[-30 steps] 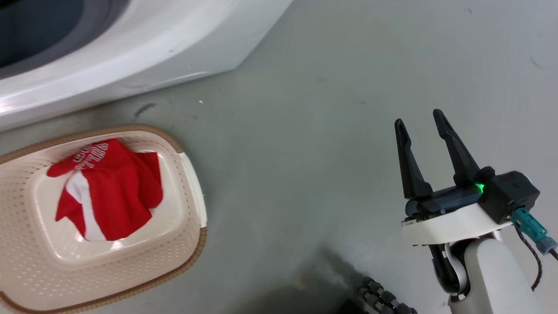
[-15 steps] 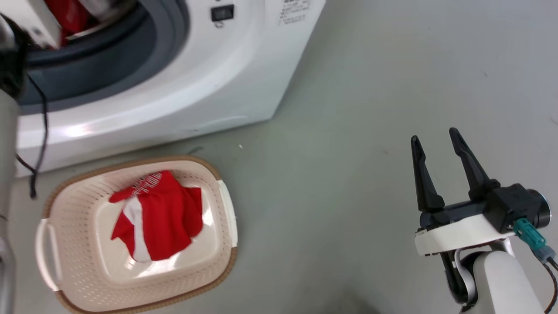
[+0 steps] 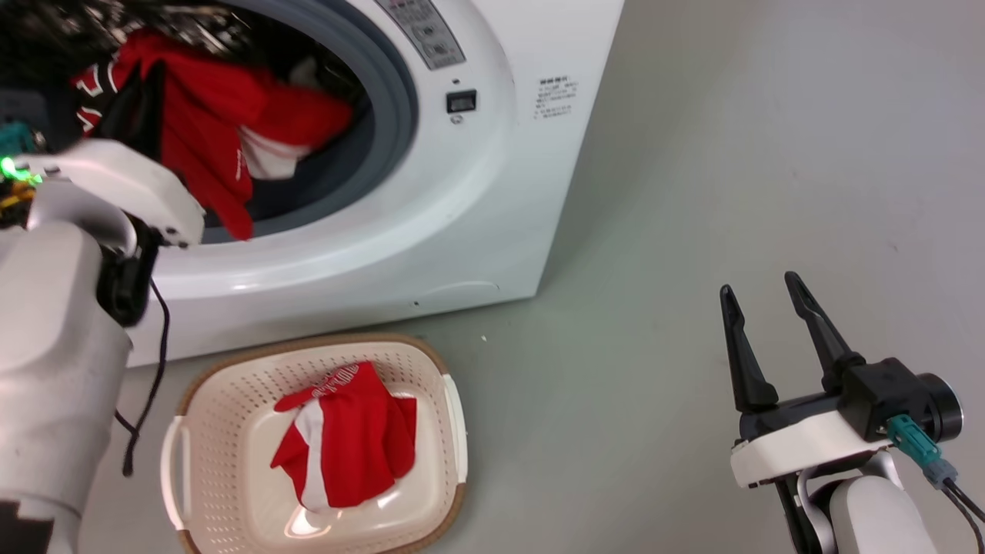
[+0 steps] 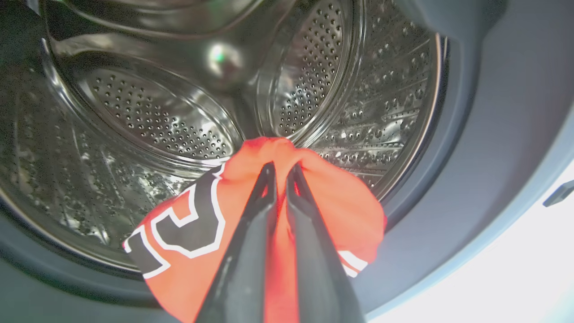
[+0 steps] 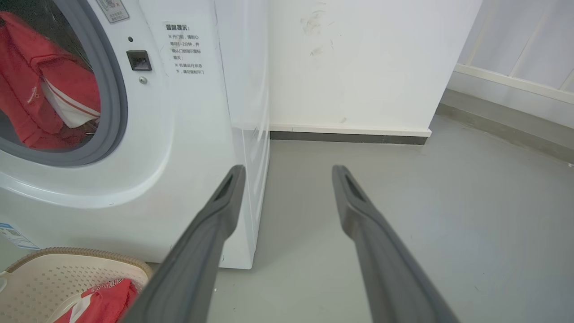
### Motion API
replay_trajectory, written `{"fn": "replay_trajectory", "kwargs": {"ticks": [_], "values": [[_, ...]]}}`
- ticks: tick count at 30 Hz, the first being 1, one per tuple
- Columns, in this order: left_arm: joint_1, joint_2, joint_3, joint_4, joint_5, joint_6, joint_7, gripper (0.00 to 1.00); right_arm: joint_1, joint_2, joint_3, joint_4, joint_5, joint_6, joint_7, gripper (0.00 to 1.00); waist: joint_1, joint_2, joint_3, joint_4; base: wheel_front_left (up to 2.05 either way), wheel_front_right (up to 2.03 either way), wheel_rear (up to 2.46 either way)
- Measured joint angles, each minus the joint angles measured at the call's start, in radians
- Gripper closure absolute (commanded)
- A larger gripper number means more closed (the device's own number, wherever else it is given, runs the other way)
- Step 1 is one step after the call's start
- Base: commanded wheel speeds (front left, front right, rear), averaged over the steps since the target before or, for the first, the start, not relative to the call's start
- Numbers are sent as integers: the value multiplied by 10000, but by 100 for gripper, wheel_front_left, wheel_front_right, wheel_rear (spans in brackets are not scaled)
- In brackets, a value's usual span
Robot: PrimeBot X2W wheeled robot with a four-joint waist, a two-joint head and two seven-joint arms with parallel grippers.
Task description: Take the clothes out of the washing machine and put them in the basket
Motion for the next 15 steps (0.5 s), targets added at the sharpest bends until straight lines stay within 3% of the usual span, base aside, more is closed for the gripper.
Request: {"fn": "replay_trajectory", "kwargs": {"ticks": [10,14,15], "values": [[2408,151,217,-2803,-196,859,-142,100,407,0,-71,167,-40,0,0,0,-1,0,-1083,443,0,0,0],[4033,518,128,-5085,-134,1630,222,100,662,2,-198,278,-38,0,0,0,-2,0,-1575,589,0,0,0],[4033,518,128,-5085,-134,1630,222,100,662,2,-198,278,-38,0,0,0,-2,0,-1575,589,0,0,0]]}}
